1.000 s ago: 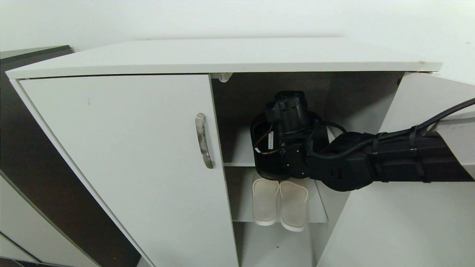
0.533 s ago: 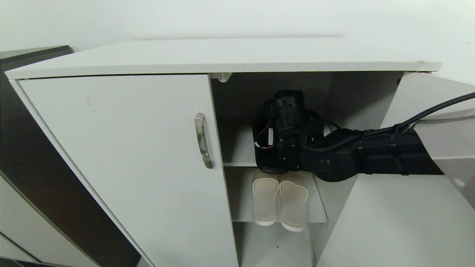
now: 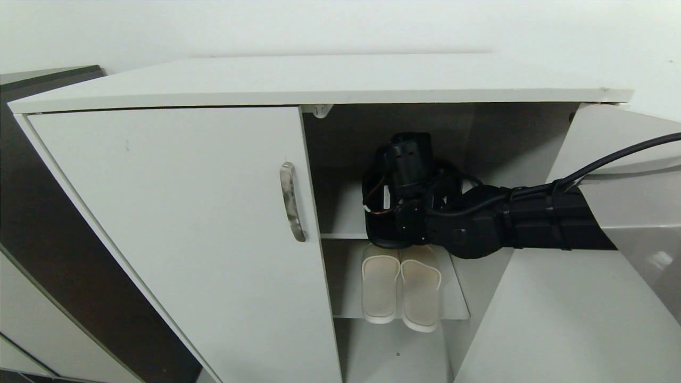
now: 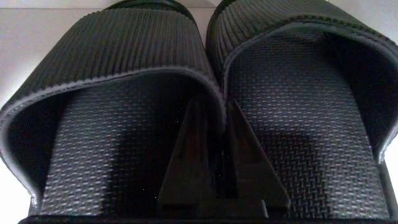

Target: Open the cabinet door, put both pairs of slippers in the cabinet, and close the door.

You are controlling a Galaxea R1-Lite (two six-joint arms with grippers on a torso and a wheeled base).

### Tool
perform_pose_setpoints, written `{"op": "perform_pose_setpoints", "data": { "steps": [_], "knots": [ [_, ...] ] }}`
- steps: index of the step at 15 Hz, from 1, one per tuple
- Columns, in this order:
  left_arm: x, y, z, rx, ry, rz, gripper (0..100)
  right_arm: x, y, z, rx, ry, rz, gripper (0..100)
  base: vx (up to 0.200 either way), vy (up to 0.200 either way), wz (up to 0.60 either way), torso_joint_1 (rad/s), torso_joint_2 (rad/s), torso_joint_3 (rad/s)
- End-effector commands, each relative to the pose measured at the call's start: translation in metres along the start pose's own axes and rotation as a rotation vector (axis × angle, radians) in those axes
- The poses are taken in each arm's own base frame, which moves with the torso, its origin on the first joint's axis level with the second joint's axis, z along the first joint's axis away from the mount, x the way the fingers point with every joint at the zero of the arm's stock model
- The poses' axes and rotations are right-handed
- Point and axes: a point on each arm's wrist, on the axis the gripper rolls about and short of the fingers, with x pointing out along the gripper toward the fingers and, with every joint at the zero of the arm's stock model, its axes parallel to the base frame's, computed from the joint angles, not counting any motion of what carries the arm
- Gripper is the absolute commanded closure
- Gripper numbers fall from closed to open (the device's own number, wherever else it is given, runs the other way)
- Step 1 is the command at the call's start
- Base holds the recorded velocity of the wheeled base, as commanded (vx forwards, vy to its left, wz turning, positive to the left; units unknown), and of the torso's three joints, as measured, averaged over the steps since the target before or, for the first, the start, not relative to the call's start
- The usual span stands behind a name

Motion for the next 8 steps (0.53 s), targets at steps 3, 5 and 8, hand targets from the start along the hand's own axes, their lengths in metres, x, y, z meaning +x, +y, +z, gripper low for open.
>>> {"op": "perform_pose_setpoints", "data": {
  "steps": [3, 5, 8],
  "knots": [
    [0.000, 0.000, 0.000, 0.000, 0.001, -0.001, 100, 0.001, 0.000, -0.001, -0.002, 0.002, -0.001, 0, 0.000, 0.000, 0.00, 0.000, 0.00, 0.000],
    [0.000, 0.000, 0.000, 0.000, 0.001, 0.001, 100, -0.001, -0.002, -0.001, -0.006, 0.004, -0.003, 0, 0.000, 0.000, 0.00, 0.000, 0.00, 0.000],
    [0.000, 0.000, 0.000, 0.000, 0.001, 0.001, 100, -0.014, -0.007, 0.002, -0.014, 0.007, 0.006, 0, 0.000, 0.000, 0.00, 0.000, 0.00, 0.000]
  ]
}}
